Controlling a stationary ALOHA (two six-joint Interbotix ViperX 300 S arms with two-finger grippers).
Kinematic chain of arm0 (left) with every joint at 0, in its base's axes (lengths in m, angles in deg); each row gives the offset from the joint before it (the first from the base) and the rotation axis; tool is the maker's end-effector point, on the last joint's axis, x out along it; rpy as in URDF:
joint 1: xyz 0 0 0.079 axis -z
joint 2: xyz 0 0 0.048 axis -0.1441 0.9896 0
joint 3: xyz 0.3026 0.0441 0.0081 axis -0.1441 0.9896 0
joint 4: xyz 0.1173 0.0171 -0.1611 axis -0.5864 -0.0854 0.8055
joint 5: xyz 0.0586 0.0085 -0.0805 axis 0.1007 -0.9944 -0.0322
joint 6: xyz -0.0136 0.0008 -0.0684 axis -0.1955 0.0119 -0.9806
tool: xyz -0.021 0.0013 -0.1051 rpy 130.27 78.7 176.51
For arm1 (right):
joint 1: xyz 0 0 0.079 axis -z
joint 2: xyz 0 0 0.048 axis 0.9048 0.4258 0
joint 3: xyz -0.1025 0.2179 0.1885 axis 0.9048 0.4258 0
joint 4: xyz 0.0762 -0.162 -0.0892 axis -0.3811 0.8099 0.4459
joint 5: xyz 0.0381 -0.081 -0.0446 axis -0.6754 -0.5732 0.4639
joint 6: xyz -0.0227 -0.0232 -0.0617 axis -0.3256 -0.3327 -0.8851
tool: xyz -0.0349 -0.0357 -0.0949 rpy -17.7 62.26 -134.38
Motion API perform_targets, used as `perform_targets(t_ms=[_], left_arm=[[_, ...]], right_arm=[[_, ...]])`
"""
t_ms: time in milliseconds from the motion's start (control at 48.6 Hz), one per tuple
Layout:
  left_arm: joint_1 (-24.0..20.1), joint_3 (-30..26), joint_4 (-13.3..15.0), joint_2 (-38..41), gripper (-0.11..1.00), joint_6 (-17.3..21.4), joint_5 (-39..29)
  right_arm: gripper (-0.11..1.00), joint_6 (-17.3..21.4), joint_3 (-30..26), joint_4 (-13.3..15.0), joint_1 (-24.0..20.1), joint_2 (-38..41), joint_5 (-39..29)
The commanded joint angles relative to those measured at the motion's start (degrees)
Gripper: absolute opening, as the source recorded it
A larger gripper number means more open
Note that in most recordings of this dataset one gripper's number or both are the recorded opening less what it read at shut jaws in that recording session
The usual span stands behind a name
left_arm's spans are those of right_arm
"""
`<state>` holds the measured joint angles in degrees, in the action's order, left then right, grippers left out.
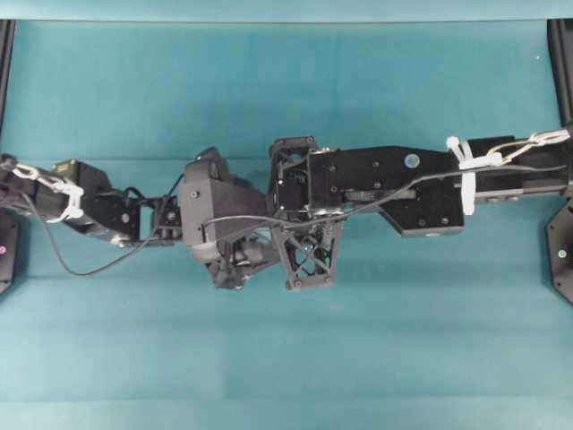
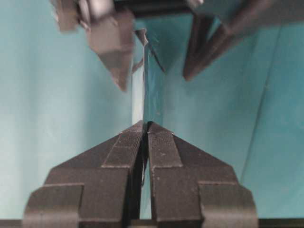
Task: Hand over the silver zip bag and make it stand upright.
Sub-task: 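Reach the open left gripper to the bag's lower edge, then close the left gripper on the bag and open the right gripper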
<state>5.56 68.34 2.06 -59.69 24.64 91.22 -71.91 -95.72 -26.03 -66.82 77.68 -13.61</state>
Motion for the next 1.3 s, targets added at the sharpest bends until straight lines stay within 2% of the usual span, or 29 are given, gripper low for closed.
perform_targets(t_ms=[0,247,432,597,721,824,1277], left_arm=[[0.09,-1.05,-0.09,0.35,0.91,0.0,0.0],[0.18,-1.85,-0.09,0.53,0.9,0.0,-2.81],[0.35,-2.11,-0.09,0.53,0.83,0.0,-3.78],[1.14,-2.11,-0.09,0.53,0.65,0.97,-5.27],[1.76,-2.11,-0.09,0.53,0.45,1.93,-5.27],[2.02,-2.02,-0.09,0.53,0.35,3.08,-5.27],[2.11,-1.85,-0.09,0.53,0.32,4.31,-8.09]], right_arm=[[0.04,0.35,-0.53,0.18,-0.09,-0.7,0.26],[0.04,0.35,-0.53,0.18,0.0,-0.7,0.26],[0.04,0.44,-0.53,0.18,0.09,-0.7,0.26],[0.04,0.35,-0.53,0.26,0.18,-0.7,0.26],[0.04,0.35,-0.53,0.18,0.26,-0.7,0.26],[0.04,0.44,-0.53,0.18,0.26,-0.7,0.26],[0.04,0.44,-0.53,-0.18,0.09,-0.7,0.18]])
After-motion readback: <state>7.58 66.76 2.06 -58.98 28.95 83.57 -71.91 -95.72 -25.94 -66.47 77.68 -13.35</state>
